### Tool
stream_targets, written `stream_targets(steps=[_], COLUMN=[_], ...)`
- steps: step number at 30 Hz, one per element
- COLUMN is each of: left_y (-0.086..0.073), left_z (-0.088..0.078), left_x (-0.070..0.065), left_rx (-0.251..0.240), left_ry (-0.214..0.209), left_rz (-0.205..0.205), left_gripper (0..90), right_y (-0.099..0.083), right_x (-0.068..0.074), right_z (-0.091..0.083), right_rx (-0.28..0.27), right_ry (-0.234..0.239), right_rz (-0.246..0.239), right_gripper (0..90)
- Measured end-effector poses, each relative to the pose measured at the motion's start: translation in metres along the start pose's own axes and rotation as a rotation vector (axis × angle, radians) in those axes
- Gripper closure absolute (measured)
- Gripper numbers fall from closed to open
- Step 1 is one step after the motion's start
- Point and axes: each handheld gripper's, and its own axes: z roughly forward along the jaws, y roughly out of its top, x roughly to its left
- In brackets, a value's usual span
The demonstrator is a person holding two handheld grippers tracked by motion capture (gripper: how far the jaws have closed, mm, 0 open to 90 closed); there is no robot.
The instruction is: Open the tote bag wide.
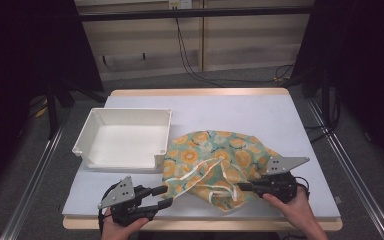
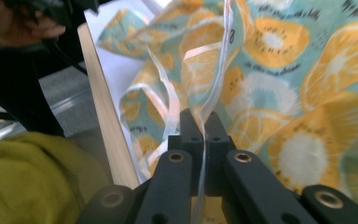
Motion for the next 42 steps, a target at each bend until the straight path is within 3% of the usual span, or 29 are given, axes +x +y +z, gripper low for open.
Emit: stream_targets(steps=[2,3,6,12,15,17,20,21,24,30,31,35,36,42], left_y=[0.002,0.005,0.007,0.02,0.026,0.03,0.034,0.037,0.042,0.045,0.043,0.042,0.042,0.033], left_z=[0.002,0.006,0.009,0.036,0.049,0.059,0.068,0.077,0.09,0.11,0.117,0.127,0.129,0.143], left_x=[-0.003,-0.008,-0.011,-0.017,-0.017,-0.018,-0.017,-0.016,-0.015,-0.012,-0.011,-0.006,-0.005,-0.001], left_rx=[0.002,0.018,0.006,0.037,0.046,0.065,0.087,0.089,0.104,0.131,0.158,0.18,0.175,0.249], left_ry=[-0.012,-0.024,-0.049,-0.116,-0.155,-0.167,-0.174,-0.213,-0.24,-0.246,-0.252,-0.237,-0.24,-0.216], left_rz=[0.008,0.035,0.032,0.079,0.076,0.107,0.111,0.1,0.086,0.102,0.113,0.112,0.118,0.164], left_gripper=[61.1,61.0,60.9,59.6,58.8,58.8,58.8,58.8,57.7,57.0,56.9,54.7,54.7,52.4], right_y=[0.002,0.007,0.014,0.032,0.037,0.04,0.044,0.049,0.056,0.063,0.064,0.07,0.072,0.077], right_x=[-0.002,-0.004,-0.003,-0.015,-0.021,-0.025,-0.028,-0.031,-0.038,-0.061,-0.064,-0.075,-0.077,-0.094], right_z=[-0.001,-0.004,-0.008,-0.011,-0.012,-0.013,-0.013,-0.014,-0.017,-0.018,-0.018,-0.018,-0.018,-0.011], right_rx=[-0.013,-0.019,-0.032,-0.073,-0.084,-0.094,-0.101,-0.098,-0.108,-0.126,-0.126,-0.16,-0.155,-0.131], right_ry=[0.005,-0.001,-0.003,-0.008,-0.013,-0.012,-0.003,-0.011,-0.02,-0.044,-0.052,-0.031,-0.04,-0.082], right_rz=[0.002,-0.003,-0.014,-0.003,0.002,0.009,0.013,0.011,0.018,0.052,0.053,0.071,0.068,0.085], right_gripper=[90.0,90.0,90.0,90.0,90.0,90.0,90.0,90.0,90.0,90.0,90.0,90.0,90.0,90.0])
